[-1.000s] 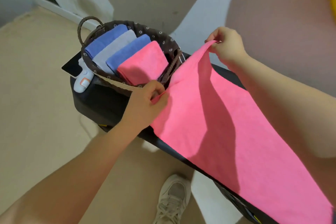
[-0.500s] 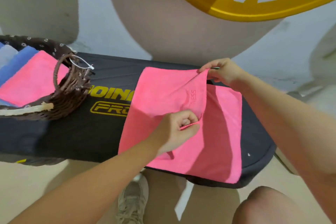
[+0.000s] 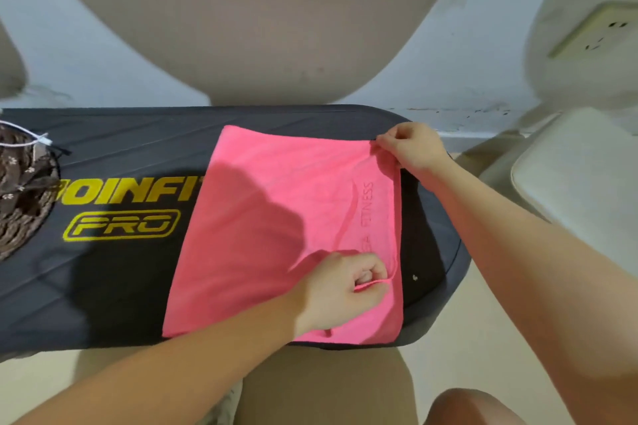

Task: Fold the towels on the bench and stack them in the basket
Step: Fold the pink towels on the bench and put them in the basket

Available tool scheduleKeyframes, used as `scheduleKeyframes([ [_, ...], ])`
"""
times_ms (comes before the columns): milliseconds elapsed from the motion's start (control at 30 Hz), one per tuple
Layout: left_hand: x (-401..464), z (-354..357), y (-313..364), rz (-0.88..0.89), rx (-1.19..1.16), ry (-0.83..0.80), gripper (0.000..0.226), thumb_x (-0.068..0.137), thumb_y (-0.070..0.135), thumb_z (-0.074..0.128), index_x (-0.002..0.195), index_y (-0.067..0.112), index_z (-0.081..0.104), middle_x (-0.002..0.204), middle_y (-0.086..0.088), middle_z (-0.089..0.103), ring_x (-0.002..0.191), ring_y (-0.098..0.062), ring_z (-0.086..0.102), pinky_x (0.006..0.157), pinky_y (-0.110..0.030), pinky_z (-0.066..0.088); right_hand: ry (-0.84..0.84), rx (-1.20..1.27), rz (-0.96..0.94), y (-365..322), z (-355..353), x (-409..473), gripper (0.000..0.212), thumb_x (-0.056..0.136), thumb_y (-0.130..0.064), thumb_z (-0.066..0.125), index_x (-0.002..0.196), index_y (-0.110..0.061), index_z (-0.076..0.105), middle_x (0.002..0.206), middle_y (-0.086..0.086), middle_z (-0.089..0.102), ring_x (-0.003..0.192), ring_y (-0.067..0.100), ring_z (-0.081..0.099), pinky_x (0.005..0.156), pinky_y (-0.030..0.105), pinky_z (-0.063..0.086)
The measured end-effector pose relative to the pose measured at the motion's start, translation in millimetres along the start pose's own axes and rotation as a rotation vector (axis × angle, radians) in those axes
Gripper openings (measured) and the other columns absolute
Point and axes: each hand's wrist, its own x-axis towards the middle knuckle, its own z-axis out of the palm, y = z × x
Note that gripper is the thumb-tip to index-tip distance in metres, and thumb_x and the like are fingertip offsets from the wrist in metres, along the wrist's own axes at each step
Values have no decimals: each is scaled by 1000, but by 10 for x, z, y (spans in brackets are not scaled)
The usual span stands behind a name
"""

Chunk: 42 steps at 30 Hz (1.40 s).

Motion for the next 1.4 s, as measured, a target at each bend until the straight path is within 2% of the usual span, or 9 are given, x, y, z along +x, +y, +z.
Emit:
scheduleKeyframes([
  [200,21,-1,-10,141,126,-105,9,88,25,53,91,19,60,55,9,47,54,-6,39,64,-23,40,152,-144,-6,37,25,11,26,83,0,49,104,-10,61,96,8,62,95,25,58,75,27,42],
  [333,72,-77,-43,274,463,-270,45,93,48,38,132,28,44,102,3,65,79,-13,56,73,-27,47,212,-330,62,44,-12,16,23,83,1,48,95,2,67,100,19,67,90,32,60,66,29,40],
  [400,177,-218,-179,252,432,-93,53,90,49,27,133,22,46,113,-4,65,89,-20,63,78,-32,53,234,-405,50,39,16,30,20,82,2,50,92,5,66,101,22,66,89,34,60,67,33,43],
  [533,457,-736,-656,207,501,400,37,80,17,31,107,16,56,95,-18,67,84,-33,65,74,-42,55,265,-483,11,71,92,39,21,84,-1,50,102,2,60,110,21,60,100,35,56,67,29,35],
  [700,752,-1444,-988,-244,768,460,40,97,19,37,137,15,40,142,-6,40,128,-29,34,100,-40,26,198,-592,-43,25,45,-16,24,85,-7,50,99,8,63,100,25,66,94,39,59,71,40,50],
  [1000,807,-2000,-1094,-258,984,443,24,96,30,42,100,10,55,106,-12,59,109,-30,44,90,-40,24,212,-507,-106,-236,16,151,16,85,-10,55,99,-3,60,102,19,65,99,34,57,73,33,40],
  [1200,682,-2164,-1012,-301,722,737,43,93,18,46,134,9,37,131,-19,43,125,-34,35,101,-45,24,383,-264,-220,-466,222,148,34,91,-8,44,125,-6,45,121,17,58,111,32,54,89,36,40],
  [1300,446,-1992,-1112,-196,754,642,48,87,26,41,131,6,42,130,-20,45,122,-36,39,99,-46,28,304,-313,-217,-328,336,-138,33,93,-18,46,124,-8,46,119,14,59,107,31,56,86,38,43],
  [1400,100,-1693,-1132,-25,813,411,42,75,34,35,103,10,55,94,-18,61,88,-36,60,74,-40,43,244,-424,-144,-147,333,-498,19,89,-13,47,100,-5,60,102,16,66,94,34,60,77,39,49],
])
